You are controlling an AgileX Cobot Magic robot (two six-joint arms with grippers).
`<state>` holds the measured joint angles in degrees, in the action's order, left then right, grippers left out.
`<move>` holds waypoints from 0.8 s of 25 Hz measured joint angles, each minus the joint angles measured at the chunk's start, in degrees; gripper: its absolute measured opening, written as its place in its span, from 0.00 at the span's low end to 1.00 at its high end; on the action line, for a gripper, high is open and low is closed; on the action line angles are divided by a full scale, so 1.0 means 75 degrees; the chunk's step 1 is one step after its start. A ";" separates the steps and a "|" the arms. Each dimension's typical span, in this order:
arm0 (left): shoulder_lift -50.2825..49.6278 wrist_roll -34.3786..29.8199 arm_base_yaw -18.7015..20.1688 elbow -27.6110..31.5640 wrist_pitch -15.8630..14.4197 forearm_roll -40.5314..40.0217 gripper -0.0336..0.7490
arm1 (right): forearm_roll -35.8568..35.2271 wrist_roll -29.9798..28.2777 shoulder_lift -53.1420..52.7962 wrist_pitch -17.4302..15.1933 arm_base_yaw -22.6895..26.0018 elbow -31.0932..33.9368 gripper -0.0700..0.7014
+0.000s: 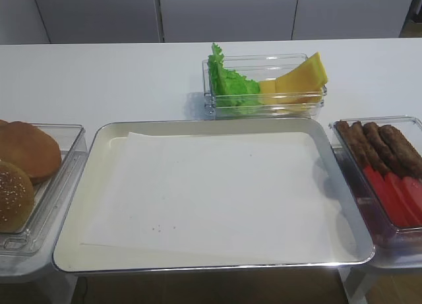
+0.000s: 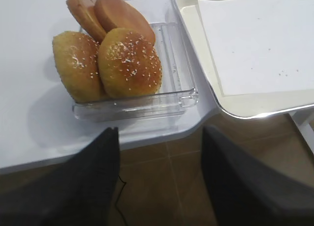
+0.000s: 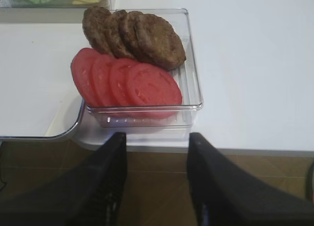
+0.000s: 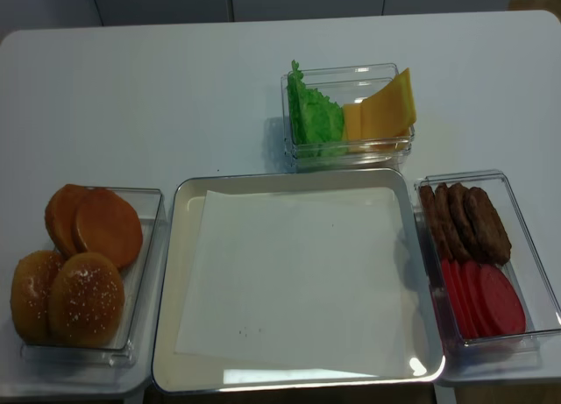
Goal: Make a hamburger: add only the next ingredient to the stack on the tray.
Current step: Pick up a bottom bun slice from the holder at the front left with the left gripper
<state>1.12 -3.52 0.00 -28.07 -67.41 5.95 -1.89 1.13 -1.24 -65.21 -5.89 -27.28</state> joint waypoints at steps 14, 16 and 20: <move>0.0000 0.0014 0.0000 0.0000 0.0000 0.0054 0.55 | 0.0000 0.0000 0.0000 0.0000 0.0000 0.0000 0.51; 0.0000 0.0014 0.0000 0.0000 0.0000 0.0054 0.55 | 0.0000 0.0000 0.0000 0.0000 0.0000 0.0000 0.51; 0.0000 0.0286 0.0000 -0.0243 0.0580 0.0197 0.55 | 0.0000 -0.0014 0.0000 0.0000 0.0000 0.0000 0.51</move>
<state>1.12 -1.38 0.00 -29.89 -63.06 7.43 -1.89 1.02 -1.24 -65.21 -5.89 -27.28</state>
